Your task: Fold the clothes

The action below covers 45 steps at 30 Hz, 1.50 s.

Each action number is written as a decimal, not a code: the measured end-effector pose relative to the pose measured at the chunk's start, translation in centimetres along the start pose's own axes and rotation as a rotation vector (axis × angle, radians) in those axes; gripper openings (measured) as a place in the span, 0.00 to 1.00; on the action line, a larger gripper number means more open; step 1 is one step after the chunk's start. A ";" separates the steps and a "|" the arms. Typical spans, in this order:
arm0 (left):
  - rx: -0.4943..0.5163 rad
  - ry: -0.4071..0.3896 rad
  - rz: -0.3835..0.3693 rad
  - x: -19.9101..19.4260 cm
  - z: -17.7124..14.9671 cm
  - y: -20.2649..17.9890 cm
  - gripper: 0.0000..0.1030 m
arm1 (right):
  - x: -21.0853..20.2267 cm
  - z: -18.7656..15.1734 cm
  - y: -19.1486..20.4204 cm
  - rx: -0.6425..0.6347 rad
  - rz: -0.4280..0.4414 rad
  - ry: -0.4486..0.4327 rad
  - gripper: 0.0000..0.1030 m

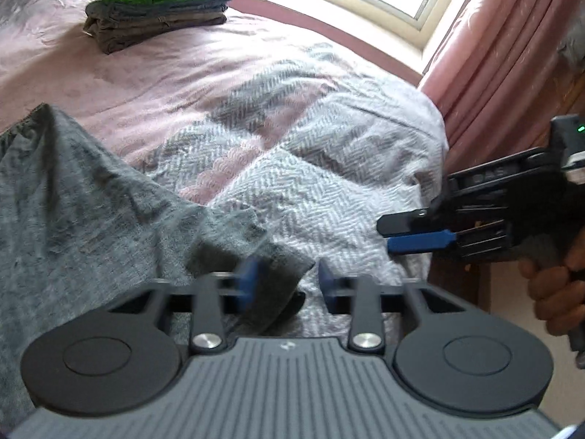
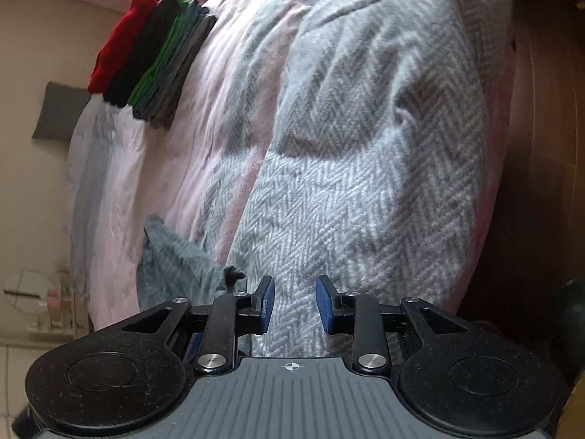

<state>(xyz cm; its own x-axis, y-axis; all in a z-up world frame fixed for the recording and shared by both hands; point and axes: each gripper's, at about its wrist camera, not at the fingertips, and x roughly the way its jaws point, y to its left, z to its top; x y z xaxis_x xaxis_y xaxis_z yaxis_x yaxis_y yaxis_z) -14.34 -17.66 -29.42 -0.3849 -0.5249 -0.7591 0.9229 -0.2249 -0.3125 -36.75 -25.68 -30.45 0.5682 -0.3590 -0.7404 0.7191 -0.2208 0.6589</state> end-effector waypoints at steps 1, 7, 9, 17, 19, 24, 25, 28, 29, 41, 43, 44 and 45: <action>-0.016 -0.001 -0.004 0.0 0.0 0.5 0.00 | 0.1 -0.2 0.5 -0.051 -0.004 0.003 0.28; -0.207 -0.026 -0.072 -1.4 -0.1 4.8 0.00 | 2.1 -3.7 5.9 -0.544 -0.052 0.040 0.28; -0.275 -0.036 -0.097 -1.9 -0.1 6.3 0.00 | 2.9 -5.5 7.7 -0.708 -0.069 0.050 0.28; -0.349 -0.045 -0.131 -2.0 -0.1 7.5 0.00 | 4.5 -10.8 9.3 -1.078 -0.136 0.074 0.28; -0.352 -0.047 -0.136 -2.0 -0.2 7.3 0.00 | 5.2 -11.8 9.4 -1.138 -0.164 0.068 0.28; -0.351 -0.047 -0.142 -1.7 -0.2 7.3 0.00 | 7.2 -11.9 9.4 -1.162 -0.209 -0.004 0.21; -0.348 -0.046 -0.144 -1.7 -0.2 7.3 0.00 | 7.4 -11.6 9.3 -1.147 -0.200 -0.013 0.07; -0.326 -0.039 -0.164 -1.7 0.0 7.0 0.00 | 5.8 -9.6 8.2 -0.952 -0.143 -0.003 0.00; -0.313 -0.033 -0.176 -1.6 0.0 6.8 0.00 | 5.6 -9.0 7.4 -0.866 -0.135 0.012 0.00; -0.242 0.103 -0.203 1.3 -1.5 3.6 0.00 | 2.5 -1.6 1.4 -0.219 -0.029 0.103 0.30; -0.250 0.091 -0.190 0.4 -1.7 3.8 0.00 | 2.3 -0.9 2.5 -0.238 0.002 0.069 0.58; -0.254 0.085 -0.183 -0.1 -1.9 3.9 0.01 | 2.6 -0.8 3.5 -0.275 0.028 0.062 0.58; -0.258 0.079 -0.176 -0.6 -2.0 4.0 0.02 | 2.8 -0.7 4.5 -0.312 0.053 0.055 0.56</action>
